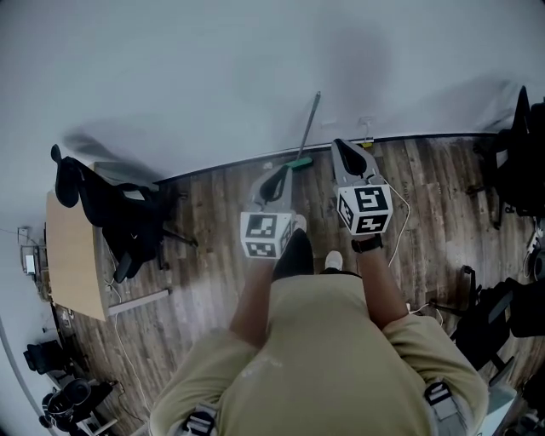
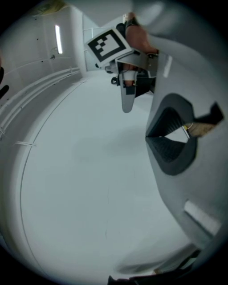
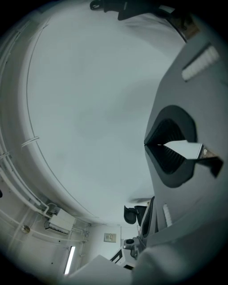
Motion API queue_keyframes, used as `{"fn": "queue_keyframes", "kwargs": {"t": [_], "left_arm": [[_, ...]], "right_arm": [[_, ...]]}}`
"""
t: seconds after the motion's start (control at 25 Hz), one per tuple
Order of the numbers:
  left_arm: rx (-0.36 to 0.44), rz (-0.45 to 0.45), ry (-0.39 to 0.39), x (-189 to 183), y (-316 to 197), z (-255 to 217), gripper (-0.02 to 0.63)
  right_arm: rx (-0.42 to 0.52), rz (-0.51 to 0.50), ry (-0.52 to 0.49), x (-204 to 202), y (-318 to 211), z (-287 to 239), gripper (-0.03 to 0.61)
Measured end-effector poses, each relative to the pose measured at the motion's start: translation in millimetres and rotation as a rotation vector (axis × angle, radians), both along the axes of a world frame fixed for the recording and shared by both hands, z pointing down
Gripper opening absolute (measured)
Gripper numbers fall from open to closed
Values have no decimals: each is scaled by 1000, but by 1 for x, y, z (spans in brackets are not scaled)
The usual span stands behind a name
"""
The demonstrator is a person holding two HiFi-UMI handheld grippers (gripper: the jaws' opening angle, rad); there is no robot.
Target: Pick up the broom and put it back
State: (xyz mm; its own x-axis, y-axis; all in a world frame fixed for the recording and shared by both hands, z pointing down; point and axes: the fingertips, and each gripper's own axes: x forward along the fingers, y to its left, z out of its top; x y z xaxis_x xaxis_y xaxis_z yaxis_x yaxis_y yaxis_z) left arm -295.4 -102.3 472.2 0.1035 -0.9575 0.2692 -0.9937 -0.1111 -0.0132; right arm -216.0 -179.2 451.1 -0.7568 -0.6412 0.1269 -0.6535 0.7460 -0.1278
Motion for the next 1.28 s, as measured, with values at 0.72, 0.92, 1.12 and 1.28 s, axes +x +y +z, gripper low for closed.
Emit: {"fn": "queue_keyframes", "kwargs": {"t": [0.72, 0.92, 1.12, 1.28], "left_arm": [[122, 114, 54, -140, -178, -11, 3], [83, 127, 118, -169, -216, 26, 3], [10, 137, 102, -162, -241, 79, 2], [-40, 175, 119, -154, -252, 113, 2]], "right_arm": [[86, 240, 106, -47, -157, -23, 5], [118, 125, 279, -106, -159, 17, 5], [10, 121, 270, -108, -187, 88, 5], [-101, 175, 185, -108, -221, 146, 5]]}}
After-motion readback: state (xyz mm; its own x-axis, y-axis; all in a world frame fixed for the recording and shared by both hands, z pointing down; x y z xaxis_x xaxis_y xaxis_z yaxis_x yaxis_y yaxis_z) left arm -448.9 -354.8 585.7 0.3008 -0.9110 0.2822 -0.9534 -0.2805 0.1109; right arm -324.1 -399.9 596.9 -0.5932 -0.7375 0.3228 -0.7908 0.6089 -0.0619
